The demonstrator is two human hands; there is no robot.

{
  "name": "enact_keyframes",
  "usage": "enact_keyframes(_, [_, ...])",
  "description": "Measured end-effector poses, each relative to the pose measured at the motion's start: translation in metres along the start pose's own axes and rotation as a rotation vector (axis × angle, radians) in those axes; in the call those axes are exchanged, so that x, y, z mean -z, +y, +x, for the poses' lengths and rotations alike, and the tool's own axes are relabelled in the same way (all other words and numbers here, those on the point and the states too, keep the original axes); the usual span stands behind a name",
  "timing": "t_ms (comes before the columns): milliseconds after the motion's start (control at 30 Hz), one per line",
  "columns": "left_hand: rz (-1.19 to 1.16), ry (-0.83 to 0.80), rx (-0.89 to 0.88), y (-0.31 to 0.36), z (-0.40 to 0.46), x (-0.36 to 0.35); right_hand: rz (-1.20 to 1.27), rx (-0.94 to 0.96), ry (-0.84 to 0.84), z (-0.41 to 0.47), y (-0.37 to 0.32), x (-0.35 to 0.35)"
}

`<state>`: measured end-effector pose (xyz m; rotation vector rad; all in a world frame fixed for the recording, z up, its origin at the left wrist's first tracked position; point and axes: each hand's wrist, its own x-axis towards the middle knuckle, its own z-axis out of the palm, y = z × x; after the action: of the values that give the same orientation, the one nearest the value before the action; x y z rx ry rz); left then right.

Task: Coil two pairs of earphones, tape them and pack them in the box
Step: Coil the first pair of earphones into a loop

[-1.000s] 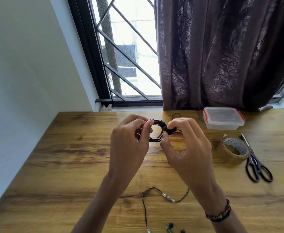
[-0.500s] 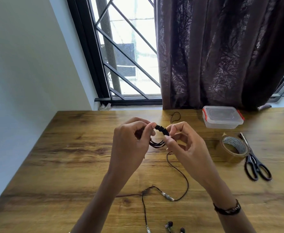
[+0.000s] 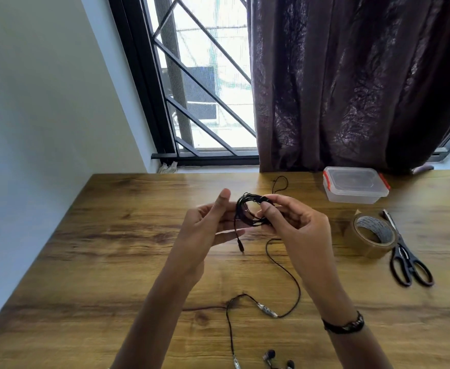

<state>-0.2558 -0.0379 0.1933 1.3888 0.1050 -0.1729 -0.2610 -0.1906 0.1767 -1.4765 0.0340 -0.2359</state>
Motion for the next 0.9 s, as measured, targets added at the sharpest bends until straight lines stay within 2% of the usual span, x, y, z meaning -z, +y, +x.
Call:
enact_keyframes(233, [-0.207, 0.085, 0.002, -0.018, -0.008, -0.013, -0.073, 0.044, 0.198, -0.007, 0.013, -0.013])
enact_keyframes(367, [-0.212, 0.235, -0.038, -0.031, -0.004, -0.025, -0.132, 0.037, 0.249, -0.012, 0.022, -0.021])
enact_keyframes(500, [-0.288, 0.319, -0.016, -0.040, 0.006, -0.024, 0.021, -0.099, 0.190, -0.015, 0.032, -0.022])
enact_keyframes(600, [-0.263, 0.343, -0.003, -0.048, 0.013, -0.018, 0.037, -0.198, 0.115, -0.013, 0.043, -0.019])
enact_keyframes(767, [-0.056, 0.319, 0.011, -0.074, 0.034, 0.009, 0.052, -0.433, -0.077, 0.000, 0.069, -0.010])
enact_keyframes(900, [0.180, 0.305, 0.074, -0.104, 0.052, 0.029, 0.011, -0.549, -0.175, 0.008, 0.100, -0.011])
